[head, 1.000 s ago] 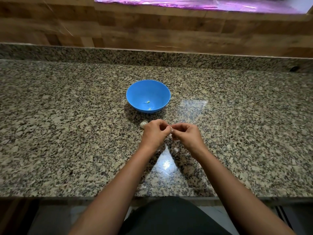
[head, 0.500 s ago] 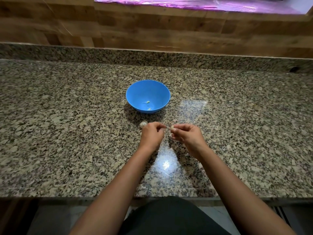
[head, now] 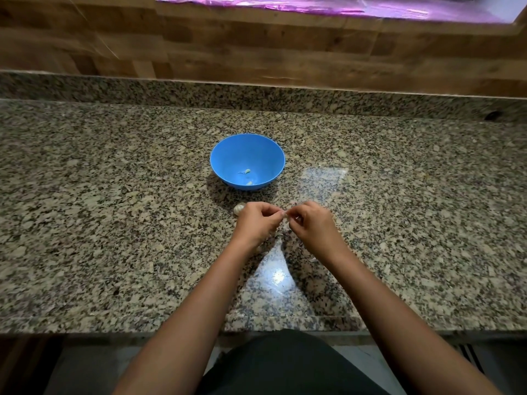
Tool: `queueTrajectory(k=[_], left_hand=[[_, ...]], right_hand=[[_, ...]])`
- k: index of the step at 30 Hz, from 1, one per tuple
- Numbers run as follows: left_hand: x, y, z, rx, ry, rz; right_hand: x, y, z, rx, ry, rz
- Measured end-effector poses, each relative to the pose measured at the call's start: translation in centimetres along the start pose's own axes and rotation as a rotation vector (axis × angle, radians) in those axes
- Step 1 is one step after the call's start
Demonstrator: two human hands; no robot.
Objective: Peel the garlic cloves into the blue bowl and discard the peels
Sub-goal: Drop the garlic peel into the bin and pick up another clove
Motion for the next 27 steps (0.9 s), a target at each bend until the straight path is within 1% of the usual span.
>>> queueTrajectory(k=[7,12,15,17,19,21,23,25,27], left_hand=[[0.3,-0.2,0.0,0.012,-0.046,0.037],[0.7,-1.1,-0.3,0.098,-0.091,0.223],[0.9,-1.2,-0.3,0.122,-0.090,0.300],[0.9,-1.1,-0.2,0.126,-0.084,0.332],[0.9,-1.0,0.0,0.121,-0.070,0.356],[0.9,-0.5,0.0,0.107,-0.058,0.389],[0.6,0.2,0.1,0.086,-0.057,0.420],[0.2,0.9,0.1,0.063,-0.056,0.444],[0.0,1.2,0.1,0.066,-0.056,0.476]], right_hand=[[0.5,0.2,-0.1,-0.029,-0.040,-0.025],[1.1,0.0,-0.2,-0.028,-0.074,-0.054],[1.2,-0.2,-0.3,0.010,-0.076,0.018],[1.4,-0.6,-0.2,0.072,-0.044,0.095],[1.8,-1.5,-0.2,0.202,0.019,0.294],[2.4,-2.3,-0.4,0.387,0.079,0.625],[2.6,-2.6,-0.5,0.522,0.129,0.891],[2.6,-2.7,-0.6,0.610,0.166,1.123],[2.5,-2.8,-0.6,0.651,0.202,1.257]])
Point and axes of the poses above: each hand's wrist, its own z-axis towards the middle knuckle, its own x-axis out of the palm, y = z × x, the point moved 5 cm from there along z, towards the middle knuckle, and after that the axes turned 15 degrees about -z, right-handed, at the moved point
